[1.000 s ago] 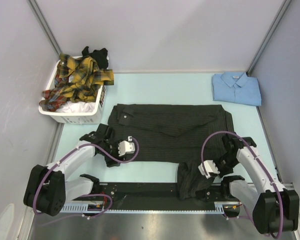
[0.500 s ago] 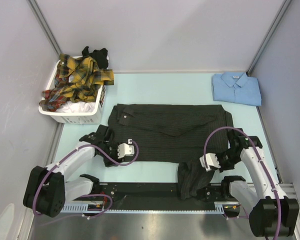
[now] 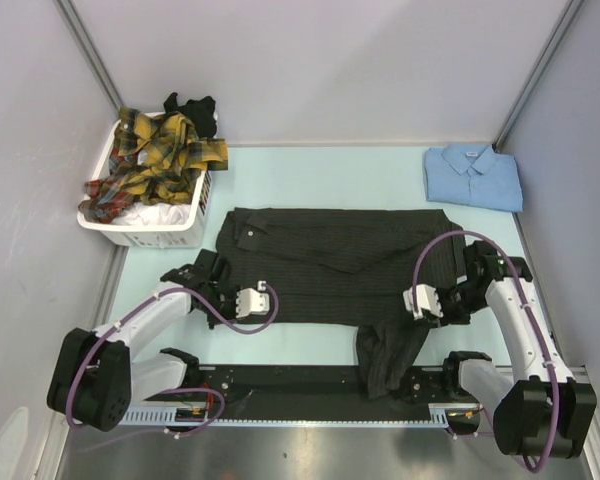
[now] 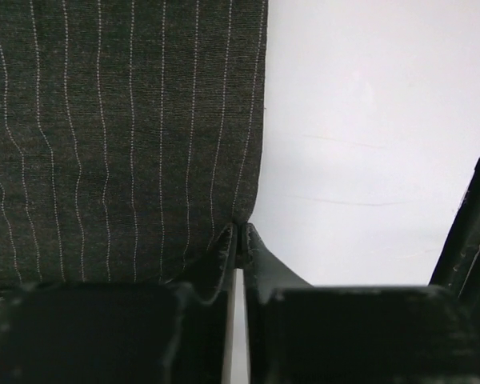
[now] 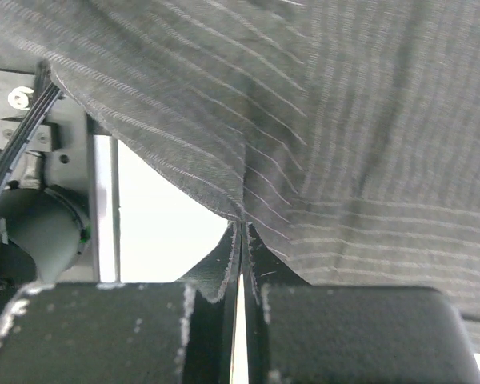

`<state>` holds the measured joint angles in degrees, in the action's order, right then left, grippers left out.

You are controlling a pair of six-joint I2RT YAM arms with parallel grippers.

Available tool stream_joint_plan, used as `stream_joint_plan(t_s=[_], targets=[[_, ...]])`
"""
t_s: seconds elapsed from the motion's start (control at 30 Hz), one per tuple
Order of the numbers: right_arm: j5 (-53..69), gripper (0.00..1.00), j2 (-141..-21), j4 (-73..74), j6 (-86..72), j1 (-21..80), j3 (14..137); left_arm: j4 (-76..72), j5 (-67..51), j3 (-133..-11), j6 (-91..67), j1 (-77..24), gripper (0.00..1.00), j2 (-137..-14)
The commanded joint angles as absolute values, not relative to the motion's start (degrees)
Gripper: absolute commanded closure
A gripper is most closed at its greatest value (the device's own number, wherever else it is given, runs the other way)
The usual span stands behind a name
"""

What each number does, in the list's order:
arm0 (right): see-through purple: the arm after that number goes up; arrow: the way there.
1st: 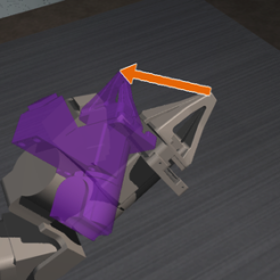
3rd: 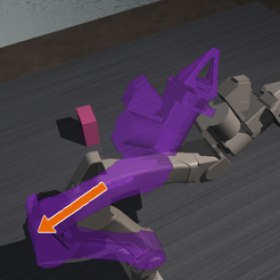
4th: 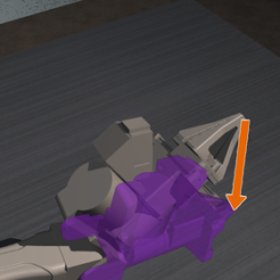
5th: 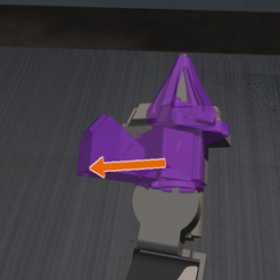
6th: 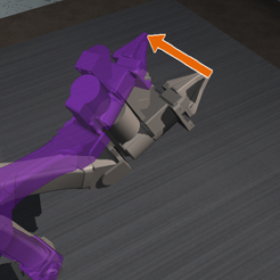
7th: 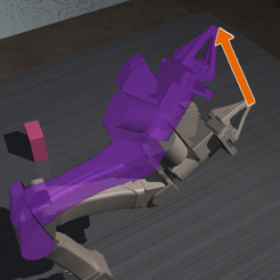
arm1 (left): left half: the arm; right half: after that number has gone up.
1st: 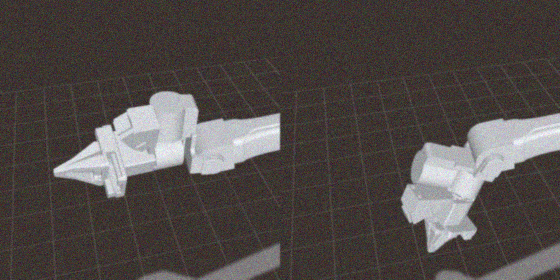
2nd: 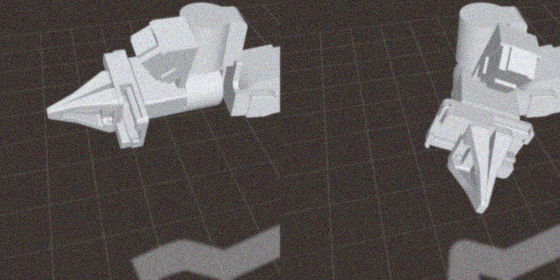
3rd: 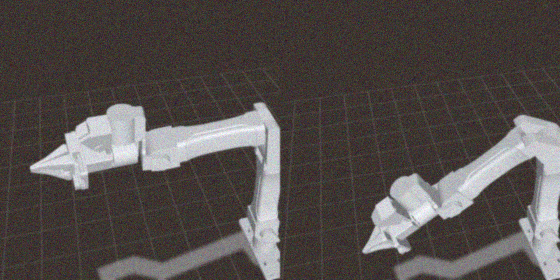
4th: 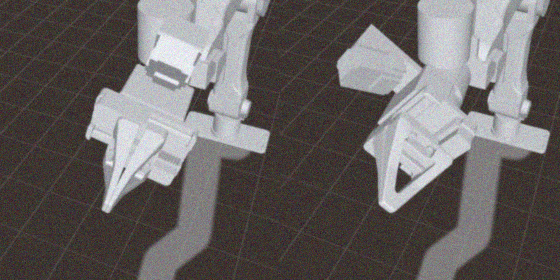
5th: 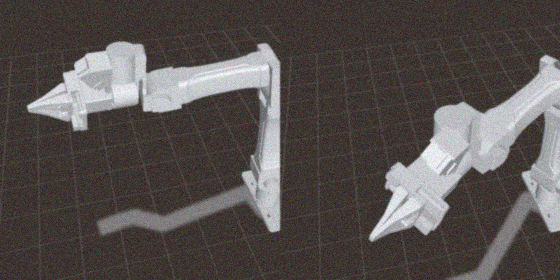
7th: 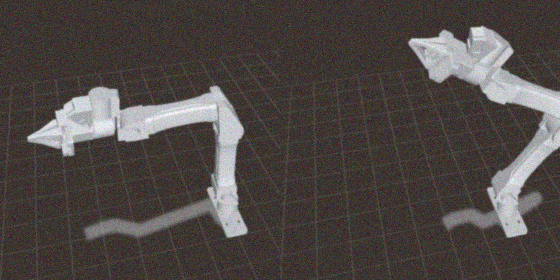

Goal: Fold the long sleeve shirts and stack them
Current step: Fold the shirt

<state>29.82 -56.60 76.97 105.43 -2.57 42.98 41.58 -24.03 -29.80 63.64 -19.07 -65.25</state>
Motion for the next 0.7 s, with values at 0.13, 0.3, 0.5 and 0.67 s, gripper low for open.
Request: stream_joint_plan(t_s=[0.13, 0.3, 0.5, 0.67], targets=[[33.8, 1.0, -57.5, 81.1, 105.8, -7.6, 50.0, 48.0, -25.1, -35.7, 65.8, -19.4, 1.0, -63.3], [35.4, 1.0, -59.6, 80.7, 105.1, -9.3, 53.9, 51.4, -26.5, -42.2, 66.0, -18.5, 1.0, -65.5], [37.0, 1.0, -64.0, 77.4, 103.1, -11.3, 58.9, 52.4, -28.5, -51.0, 64.9, -15.3, 1.0, -72.6], [38.0, 1.0, -69.3, 73.9, 100.1, -11.4, 63.3, 52.0, -29.0, -57.6, 63.7, -13.3, 1.0, -79.3]])
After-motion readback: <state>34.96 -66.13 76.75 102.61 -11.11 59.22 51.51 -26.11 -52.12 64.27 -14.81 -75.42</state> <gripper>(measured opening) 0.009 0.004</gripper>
